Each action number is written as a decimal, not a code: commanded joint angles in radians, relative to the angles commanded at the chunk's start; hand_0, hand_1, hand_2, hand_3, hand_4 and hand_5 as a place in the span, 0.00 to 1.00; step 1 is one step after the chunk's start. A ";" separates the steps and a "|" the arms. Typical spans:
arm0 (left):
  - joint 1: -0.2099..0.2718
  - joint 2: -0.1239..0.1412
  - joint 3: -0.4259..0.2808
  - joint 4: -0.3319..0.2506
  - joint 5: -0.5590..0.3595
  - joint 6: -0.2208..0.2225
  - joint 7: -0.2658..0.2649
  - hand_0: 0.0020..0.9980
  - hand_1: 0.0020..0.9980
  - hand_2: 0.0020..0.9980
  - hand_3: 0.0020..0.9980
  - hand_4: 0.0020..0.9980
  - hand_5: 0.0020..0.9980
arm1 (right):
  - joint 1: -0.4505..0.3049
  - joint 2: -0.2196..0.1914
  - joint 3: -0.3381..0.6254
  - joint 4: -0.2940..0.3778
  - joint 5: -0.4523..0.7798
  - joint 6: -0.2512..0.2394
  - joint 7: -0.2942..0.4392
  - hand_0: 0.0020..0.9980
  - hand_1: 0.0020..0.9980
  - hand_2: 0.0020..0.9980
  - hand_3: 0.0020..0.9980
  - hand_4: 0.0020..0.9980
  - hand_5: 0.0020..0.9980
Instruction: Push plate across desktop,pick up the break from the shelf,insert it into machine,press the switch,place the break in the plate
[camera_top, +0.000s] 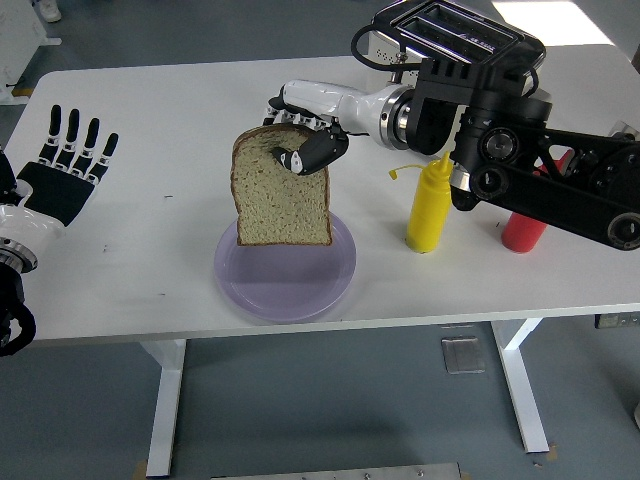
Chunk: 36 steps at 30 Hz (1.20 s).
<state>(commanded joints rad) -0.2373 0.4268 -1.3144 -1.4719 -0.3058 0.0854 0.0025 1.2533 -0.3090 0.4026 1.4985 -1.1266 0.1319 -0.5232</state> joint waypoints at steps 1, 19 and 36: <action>0.000 0.001 0.001 0.000 0.000 0.000 0.000 0.81 0.70 0.66 0.66 0.75 1.00 | 0.000 0.007 -0.009 -0.003 0.004 0.000 -0.002 0.27 0.37 0.37 0.37 0.31 0.00; -0.002 0.003 0.001 0.002 0.001 0.000 0.000 0.83 0.72 0.70 0.71 0.77 1.00 | -0.013 0.061 -0.088 -0.065 0.144 -0.022 -0.029 0.26 0.36 0.38 0.38 0.27 0.00; -0.003 0.004 -0.006 0.007 0.004 -0.001 0.000 1.00 1.00 1.00 0.00 0.97 1.00 | -0.028 0.099 -0.136 -0.145 0.192 -0.080 0.027 0.29 0.37 0.39 0.39 0.21 0.00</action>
<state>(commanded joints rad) -0.2407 0.4310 -1.3201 -1.4651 -0.3015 0.0843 0.0022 1.2253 -0.2099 0.2668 1.3539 -0.9351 0.0519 -0.4959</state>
